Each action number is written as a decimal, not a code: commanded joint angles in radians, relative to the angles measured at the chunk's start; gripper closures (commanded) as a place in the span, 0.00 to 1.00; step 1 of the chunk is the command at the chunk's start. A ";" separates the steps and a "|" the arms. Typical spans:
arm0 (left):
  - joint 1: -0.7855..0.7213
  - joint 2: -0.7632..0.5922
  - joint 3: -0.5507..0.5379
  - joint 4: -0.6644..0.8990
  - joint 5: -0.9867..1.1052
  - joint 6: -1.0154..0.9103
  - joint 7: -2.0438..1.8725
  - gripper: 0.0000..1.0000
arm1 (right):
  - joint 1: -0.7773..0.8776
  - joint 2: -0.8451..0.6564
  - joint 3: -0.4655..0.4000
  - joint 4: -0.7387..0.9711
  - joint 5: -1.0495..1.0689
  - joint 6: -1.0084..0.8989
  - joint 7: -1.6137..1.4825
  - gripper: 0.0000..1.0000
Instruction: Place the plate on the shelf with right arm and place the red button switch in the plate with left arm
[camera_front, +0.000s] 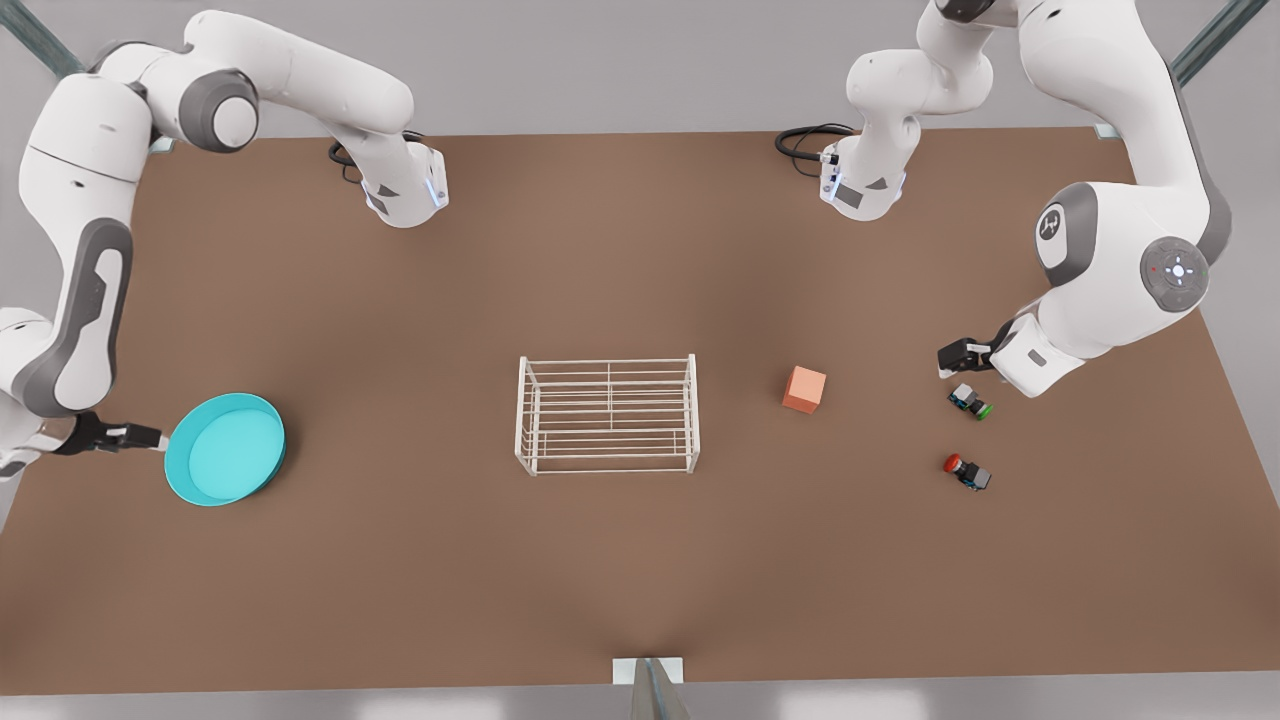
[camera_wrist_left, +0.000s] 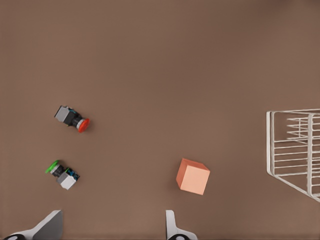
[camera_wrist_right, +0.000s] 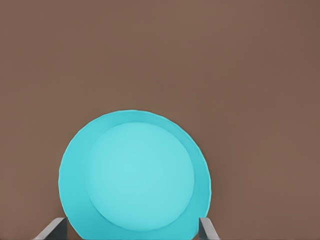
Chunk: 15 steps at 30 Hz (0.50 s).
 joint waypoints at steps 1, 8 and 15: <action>0.000 -0.004 0.000 -0.001 0.001 -0.019 -0.001 0.00 | -0.018 0.033 0.003 0.031 0.008 -0.005 -0.346 0.02; 0.000 -0.002 -0.001 -0.001 0.001 -0.020 -0.016 0.00 | -0.062 0.105 0.011 0.034 0.053 0.012 -0.414 0.02; 0.000 -0.002 -0.001 -0.001 0.001 -0.020 -0.016 0.00 | -0.101 0.185 0.005 0.074 0.045 0.044 -0.425 0.03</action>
